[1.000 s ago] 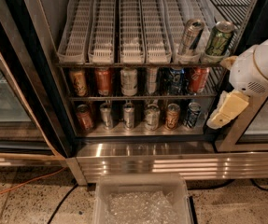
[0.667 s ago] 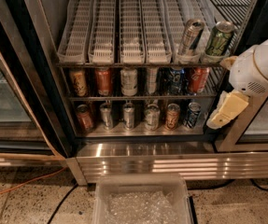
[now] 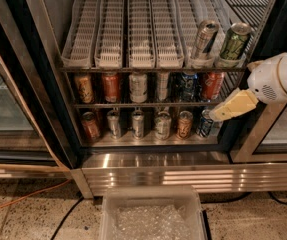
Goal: Pick green can from top shelf of fridge
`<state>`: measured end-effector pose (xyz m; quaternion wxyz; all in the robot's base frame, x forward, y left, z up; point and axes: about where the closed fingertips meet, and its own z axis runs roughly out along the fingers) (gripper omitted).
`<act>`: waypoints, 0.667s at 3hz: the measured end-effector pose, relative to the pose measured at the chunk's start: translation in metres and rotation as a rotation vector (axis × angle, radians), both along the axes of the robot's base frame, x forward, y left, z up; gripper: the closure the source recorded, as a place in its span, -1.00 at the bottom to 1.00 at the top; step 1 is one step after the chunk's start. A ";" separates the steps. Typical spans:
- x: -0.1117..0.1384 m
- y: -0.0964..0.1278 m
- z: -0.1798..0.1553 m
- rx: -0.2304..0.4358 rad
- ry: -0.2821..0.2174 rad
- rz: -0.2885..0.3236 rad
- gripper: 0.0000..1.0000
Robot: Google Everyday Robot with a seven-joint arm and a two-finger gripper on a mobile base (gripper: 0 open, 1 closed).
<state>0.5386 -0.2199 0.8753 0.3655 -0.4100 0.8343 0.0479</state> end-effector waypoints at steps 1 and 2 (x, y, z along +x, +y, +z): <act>0.020 -0.007 0.009 0.088 -0.058 -0.129 -1.00; 0.031 -0.016 0.016 0.147 -0.100 -0.238 -1.00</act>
Offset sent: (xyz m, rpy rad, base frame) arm 0.0428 -0.0341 0.0240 0.2214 -0.1501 -0.3804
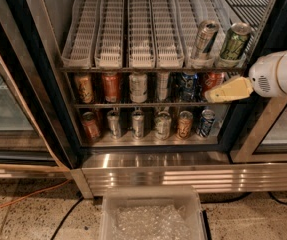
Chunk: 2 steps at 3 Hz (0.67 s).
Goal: Pick green can from top shelf of fridge
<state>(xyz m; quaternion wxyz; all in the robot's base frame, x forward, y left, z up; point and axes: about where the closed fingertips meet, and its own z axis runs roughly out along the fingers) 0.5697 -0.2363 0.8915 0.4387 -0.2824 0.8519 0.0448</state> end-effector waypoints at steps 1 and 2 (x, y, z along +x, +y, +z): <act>0.010 -0.005 0.003 0.074 -0.039 -0.050 -1.00; 0.010 -0.005 0.003 0.073 -0.039 -0.050 -1.00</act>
Offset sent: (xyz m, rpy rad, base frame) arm 0.0114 -0.0053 0.0020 0.0714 -0.0446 0.0020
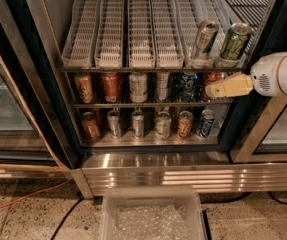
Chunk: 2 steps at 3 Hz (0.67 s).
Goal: Pick green can from top shelf of fridge
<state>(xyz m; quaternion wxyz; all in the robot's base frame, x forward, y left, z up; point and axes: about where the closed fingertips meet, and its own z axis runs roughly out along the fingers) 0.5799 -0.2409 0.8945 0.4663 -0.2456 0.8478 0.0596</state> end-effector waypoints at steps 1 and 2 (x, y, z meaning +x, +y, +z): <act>0.000 0.000 0.000 0.000 0.000 0.000 -0.84; 0.000 0.000 0.000 0.000 0.000 0.000 -0.84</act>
Offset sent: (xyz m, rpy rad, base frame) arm 0.0000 0.0000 0.0000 0.0000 0.0000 0.0000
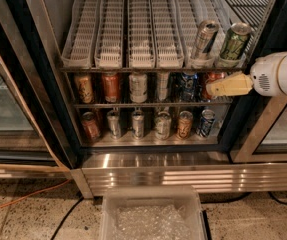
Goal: Pick green can from top shelf of fridge
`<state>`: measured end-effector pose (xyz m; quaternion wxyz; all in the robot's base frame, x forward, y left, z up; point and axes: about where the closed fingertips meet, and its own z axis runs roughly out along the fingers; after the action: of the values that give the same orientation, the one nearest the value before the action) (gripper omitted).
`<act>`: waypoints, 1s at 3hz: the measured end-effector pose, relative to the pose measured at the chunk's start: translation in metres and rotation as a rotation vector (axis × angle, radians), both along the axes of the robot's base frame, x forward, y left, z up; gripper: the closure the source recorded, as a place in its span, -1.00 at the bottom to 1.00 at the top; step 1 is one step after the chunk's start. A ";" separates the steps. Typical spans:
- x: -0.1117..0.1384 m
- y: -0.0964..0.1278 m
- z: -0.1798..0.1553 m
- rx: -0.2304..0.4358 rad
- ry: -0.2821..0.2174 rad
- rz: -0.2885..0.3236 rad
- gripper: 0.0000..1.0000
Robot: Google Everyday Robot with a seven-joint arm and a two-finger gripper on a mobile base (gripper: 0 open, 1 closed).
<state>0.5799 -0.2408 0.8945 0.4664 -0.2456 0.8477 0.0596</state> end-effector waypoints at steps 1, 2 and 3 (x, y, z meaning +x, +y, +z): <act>0.008 0.005 -0.001 0.028 -0.056 0.015 -0.74; 0.012 0.010 -0.001 0.044 -0.098 0.034 -0.74; 0.022 0.008 -0.002 0.109 -0.176 0.029 -0.80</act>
Offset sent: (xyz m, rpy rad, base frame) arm 0.0171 0.0098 -0.0031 0.0662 -0.1467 0.0492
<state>0.6023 -0.2323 0.8921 0.5510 -0.2363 0.7953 0.0905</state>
